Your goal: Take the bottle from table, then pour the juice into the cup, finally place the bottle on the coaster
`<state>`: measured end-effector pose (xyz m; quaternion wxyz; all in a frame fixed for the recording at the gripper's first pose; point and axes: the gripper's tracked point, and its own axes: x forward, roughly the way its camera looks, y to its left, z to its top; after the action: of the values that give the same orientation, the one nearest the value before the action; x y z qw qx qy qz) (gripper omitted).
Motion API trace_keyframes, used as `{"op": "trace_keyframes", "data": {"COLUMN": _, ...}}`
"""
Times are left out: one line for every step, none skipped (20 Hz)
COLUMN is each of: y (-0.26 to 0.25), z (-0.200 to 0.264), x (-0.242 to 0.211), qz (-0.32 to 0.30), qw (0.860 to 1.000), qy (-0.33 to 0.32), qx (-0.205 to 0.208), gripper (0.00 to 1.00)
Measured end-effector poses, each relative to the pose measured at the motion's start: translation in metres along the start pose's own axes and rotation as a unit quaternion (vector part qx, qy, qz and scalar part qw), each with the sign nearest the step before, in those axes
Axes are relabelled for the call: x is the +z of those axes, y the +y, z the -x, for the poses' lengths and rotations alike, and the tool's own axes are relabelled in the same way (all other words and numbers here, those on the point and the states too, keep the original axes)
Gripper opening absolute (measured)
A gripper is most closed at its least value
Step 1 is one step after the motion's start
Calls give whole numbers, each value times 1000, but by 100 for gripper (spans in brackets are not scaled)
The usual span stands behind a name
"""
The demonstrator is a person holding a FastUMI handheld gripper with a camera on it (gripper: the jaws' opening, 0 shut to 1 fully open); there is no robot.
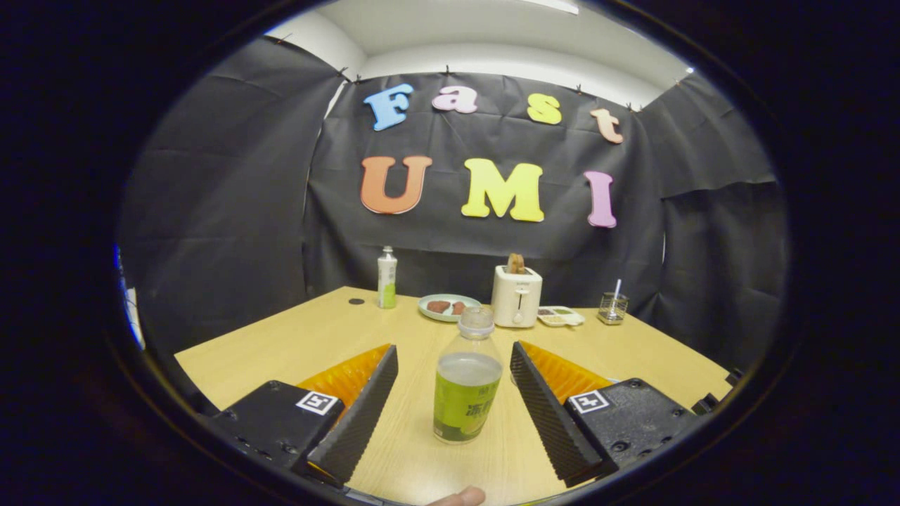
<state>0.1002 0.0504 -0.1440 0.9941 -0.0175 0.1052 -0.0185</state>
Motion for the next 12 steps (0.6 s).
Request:
{"op": "trace_keyframes", "data": {"y": 0, "z": -4, "x": -4, "qz": -7, "qw": 1000, "qy": 3, "qx": 2, "gripper": 100}}
{"op": "trace_keyframes", "data": {"y": 1, "z": -9, "x": -8, "qz": -14, "qw": 1000, "qy": 5, "qx": 4, "gripper": 100}}
{"op": "trace_keyframes", "data": {"y": 0, "z": -13, "x": -12, "qz": -22, "qw": 1000, "qy": 9, "qx": 3, "gripper": 100}}
{"op": "trace_keyframes", "data": {"y": -4, "z": -17, "x": -16, "qz": -28, "qw": 1000, "qy": 13, "qx": 0, "gripper": 100}}
{"op": "trace_keyframes", "data": {"y": -6, "z": -21, "x": -20, "qz": -33, "qw": 999, "qy": 16, "qx": -3, "gripper": 100}}
{"op": "trace_keyframes", "data": {"y": -8, "z": -25, "x": -24, "qz": -35, "qw": 999, "qy": 19, "qx": -6, "gripper": 100}}
{"op": "trace_keyframes", "data": {"y": -10, "z": -29, "x": -26, "qz": -36, "qw": 999, "qy": 20, "qx": -8, "gripper": 100}}
{"op": "trace_keyframes", "data": {"y": -11, "z": -32, "x": -29, "qz": -35, "qw": 999, "qy": 20, "qx": -11, "gripper": 100}}
{"op": "trace_keyframes", "data": {"y": -13, "z": -35, "x": -30, "qz": -32, "qw": 999, "qy": 18, "qx": -16, "gripper": 100}}
{"op": "trace_keyframes", "data": {"y": -14, "z": -40, "x": -32, "qz": -29, "qw": 999, "qy": 18, "qx": -19, "gripper": 100}}
{"op": "trace_keyframes", "data": {"y": -15, "z": -44, "x": -33, "qz": -27, "qw": 999, "qy": 18, "qx": -20, "gripper": 100}}
{"op": "trace_keyframes", "data": {"y": -15, "z": -48, "x": -35, "qz": -24, "qw": 999, "qy": 20, "qx": -21, "gripper": 100}}
